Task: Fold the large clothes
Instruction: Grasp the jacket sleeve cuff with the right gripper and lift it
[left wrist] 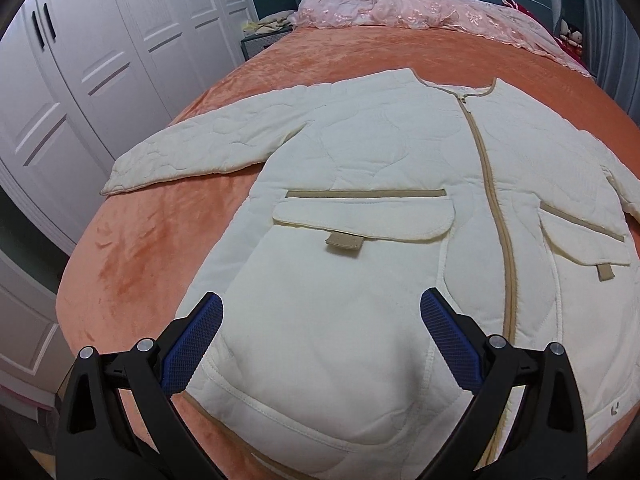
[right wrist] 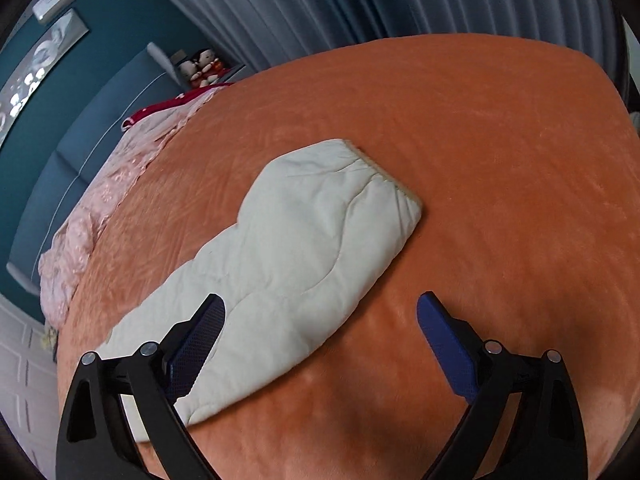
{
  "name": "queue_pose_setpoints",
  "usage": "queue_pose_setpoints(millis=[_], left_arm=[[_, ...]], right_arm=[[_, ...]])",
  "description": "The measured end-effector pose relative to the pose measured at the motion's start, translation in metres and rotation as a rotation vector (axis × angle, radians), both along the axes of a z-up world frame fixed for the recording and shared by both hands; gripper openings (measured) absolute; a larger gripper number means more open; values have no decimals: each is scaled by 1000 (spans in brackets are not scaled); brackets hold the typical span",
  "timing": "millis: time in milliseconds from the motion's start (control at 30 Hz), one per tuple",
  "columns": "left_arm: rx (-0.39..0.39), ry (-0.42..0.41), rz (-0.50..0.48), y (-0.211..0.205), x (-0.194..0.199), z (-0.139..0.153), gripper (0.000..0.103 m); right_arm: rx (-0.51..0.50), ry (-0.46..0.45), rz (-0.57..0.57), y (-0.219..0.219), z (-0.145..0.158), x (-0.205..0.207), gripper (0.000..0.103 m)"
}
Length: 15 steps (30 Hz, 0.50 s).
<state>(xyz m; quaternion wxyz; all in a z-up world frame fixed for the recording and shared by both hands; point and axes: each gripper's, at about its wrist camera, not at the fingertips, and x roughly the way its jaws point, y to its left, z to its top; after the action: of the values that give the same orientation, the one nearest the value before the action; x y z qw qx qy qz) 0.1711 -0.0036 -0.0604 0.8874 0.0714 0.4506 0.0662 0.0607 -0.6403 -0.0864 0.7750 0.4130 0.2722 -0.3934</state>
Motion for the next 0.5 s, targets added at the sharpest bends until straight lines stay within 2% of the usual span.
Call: queue_pose_setpoints(millis=[33, 100, 133, 167, 233, 267, 367, 500], left_arm=[[-1, -3, 5, 1, 3, -1, 97], [-10, -1, 25, 4, 8, -4, 97], [-22, 2, 31, 6, 11, -5, 97], [-32, 8, 42, 8, 13, -6, 97], [-45, 13, 55, 12, 18, -8, 97], [-46, 13, 58, 13, 20, -8, 97], [-44, 14, 66, 19, 25, -10, 97], [-66, 18, 94, 30, 32, -13, 97]], right_arm=[[14, -1, -11, -5, -5, 2, 87], [45, -5, -23, -15, -13, 7, 66], [55, -2, -27, -20, -16, 10, 60], [62, -1, -24, -23, -17, 15, 48], [48, 9, -15, -24, -13, 29, 31], [35, 10, 2, -22, -8, 37, 15], [-46, -44, 70, -5, 29, 64, 10], [-213, -140, 324, 66, 106, 130, 10]])
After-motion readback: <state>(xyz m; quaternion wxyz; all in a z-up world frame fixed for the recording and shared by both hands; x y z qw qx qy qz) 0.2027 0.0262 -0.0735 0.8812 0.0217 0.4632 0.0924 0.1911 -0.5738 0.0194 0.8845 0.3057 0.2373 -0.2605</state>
